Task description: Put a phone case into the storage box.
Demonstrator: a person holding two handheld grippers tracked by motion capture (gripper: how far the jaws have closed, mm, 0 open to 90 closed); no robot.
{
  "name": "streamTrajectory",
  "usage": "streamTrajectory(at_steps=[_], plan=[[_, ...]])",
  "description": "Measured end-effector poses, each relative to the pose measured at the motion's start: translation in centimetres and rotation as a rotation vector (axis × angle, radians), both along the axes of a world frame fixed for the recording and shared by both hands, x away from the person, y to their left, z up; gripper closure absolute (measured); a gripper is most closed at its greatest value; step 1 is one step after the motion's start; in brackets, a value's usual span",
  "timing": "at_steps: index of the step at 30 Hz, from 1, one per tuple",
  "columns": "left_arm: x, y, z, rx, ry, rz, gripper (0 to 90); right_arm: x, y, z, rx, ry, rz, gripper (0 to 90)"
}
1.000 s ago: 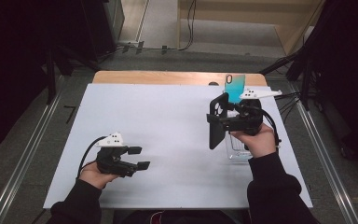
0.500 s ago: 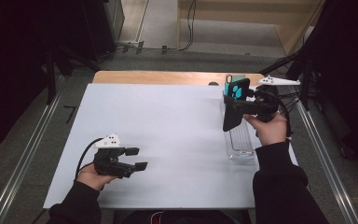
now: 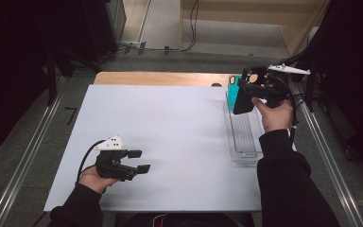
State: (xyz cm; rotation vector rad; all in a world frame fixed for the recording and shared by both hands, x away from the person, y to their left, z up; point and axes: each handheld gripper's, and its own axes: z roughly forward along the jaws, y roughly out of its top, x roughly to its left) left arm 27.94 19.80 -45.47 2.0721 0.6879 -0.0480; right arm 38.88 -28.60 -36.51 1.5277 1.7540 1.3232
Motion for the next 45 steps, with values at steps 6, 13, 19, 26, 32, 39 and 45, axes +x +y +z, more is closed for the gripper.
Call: streamTrajectory(at_steps=[6,13,19,26,32,39,45], plan=[[-0.1,0.0,0.1,-0.005,0.000,-0.008,29.5,1.9,0.0,-1.5,-0.017,0.011,-0.053,12.5],[-0.2,0.0,0.1,-0.005,0.002,-0.008,29.5,3.4,0.2,-3.4,-0.022,0.041,-0.118,12.4],[-0.3,-0.1,0.1,-0.002,-0.003,-0.016,29.5,4.5,0.5,-5.1,-0.036,0.051,-0.155,12.3],[-0.3,0.0,0.1,-0.004,-0.001,-0.015,29.5,5.4,1.1,-6.7,-0.043,0.074,-0.182,11.9],[-0.3,0.0,0.1,-0.008,-0.002,-0.013,29.6,5.7,1.7,-7.5,-0.068,0.073,-0.207,11.6],[-0.3,0.0,0.1,-0.006,-0.001,-0.017,29.6,5.9,1.7,-8.5,-0.066,0.078,-0.215,11.2],[-0.2,-0.1,0.1,-0.011,0.002,-0.019,29.6,5.9,1.8,-8.7,-0.099,0.059,-0.207,10.7]])
